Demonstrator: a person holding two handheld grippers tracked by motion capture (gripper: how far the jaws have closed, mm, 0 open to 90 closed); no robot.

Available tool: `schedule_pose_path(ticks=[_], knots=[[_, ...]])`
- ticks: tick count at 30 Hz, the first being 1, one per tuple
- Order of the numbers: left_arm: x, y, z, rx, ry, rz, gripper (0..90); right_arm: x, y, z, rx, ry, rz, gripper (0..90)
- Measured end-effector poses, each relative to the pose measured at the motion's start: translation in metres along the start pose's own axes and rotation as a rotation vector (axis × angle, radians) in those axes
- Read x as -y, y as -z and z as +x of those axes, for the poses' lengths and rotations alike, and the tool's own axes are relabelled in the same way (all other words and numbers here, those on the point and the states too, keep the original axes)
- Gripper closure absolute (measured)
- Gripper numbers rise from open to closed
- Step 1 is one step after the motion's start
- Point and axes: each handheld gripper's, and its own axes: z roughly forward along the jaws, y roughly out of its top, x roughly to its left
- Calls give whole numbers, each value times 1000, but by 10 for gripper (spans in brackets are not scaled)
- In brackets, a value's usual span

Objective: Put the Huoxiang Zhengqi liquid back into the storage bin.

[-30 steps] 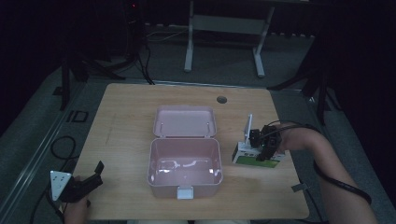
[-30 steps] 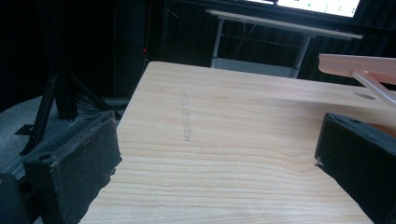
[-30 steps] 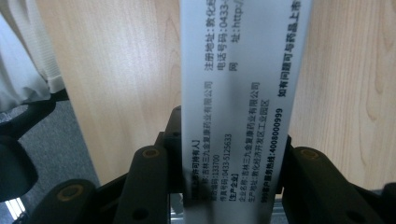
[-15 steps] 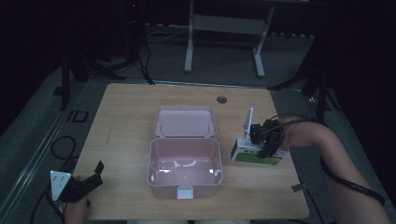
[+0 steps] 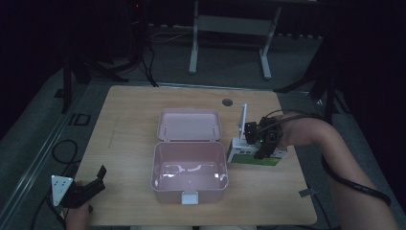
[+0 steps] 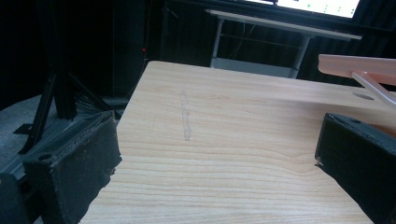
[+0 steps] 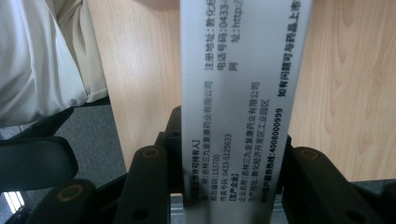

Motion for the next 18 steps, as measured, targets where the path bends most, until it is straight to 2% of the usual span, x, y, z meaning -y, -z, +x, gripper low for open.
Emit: schedule_pose_path(ticks=[10, 18], knots=[[0, 0, 0, 3, 0, -1, 3, -30, 8, 5, -7, 30, 1, 637], [0, 0, 0, 4, 4, -4, 3, -67, 7, 12, -14, 76, 8, 637]])
